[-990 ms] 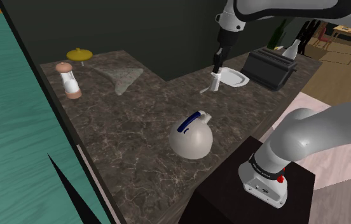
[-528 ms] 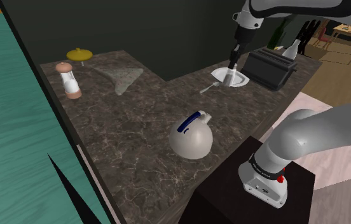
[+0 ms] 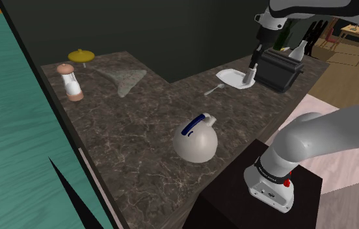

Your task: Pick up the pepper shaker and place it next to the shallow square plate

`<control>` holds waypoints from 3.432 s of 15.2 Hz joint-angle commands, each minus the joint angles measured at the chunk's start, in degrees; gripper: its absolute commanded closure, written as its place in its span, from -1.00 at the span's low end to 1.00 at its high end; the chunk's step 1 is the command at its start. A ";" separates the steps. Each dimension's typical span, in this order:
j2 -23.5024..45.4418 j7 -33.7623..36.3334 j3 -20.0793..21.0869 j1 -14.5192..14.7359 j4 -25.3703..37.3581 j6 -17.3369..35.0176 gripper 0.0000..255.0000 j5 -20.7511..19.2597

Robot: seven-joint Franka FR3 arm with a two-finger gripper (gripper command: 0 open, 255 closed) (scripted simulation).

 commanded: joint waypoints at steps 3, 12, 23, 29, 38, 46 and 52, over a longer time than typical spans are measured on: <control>2.22 -6.16 -5.15 -1.52 2.63 0.35 1.00 -1.89; 11.72 -20.33 -17.16 -2.77 12.46 1.59 1.00 -2.09; 35.42 -44.15 -34.26 -4.91 31.98 1.15 1.00 12.71; 39.17 -47.40 -34.78 -6.95 30.97 4.28 1.00 15.88; 40.20 -48.18 -34.58 -7.06 24.83 10.99 1.00 16.94; 42.38 -49.71 -34.16 -7.64 20.37 16.67 1.00 19.11; 44.68 -51.33 -33.50 -8.42 17.61 20.73 1.00 21.47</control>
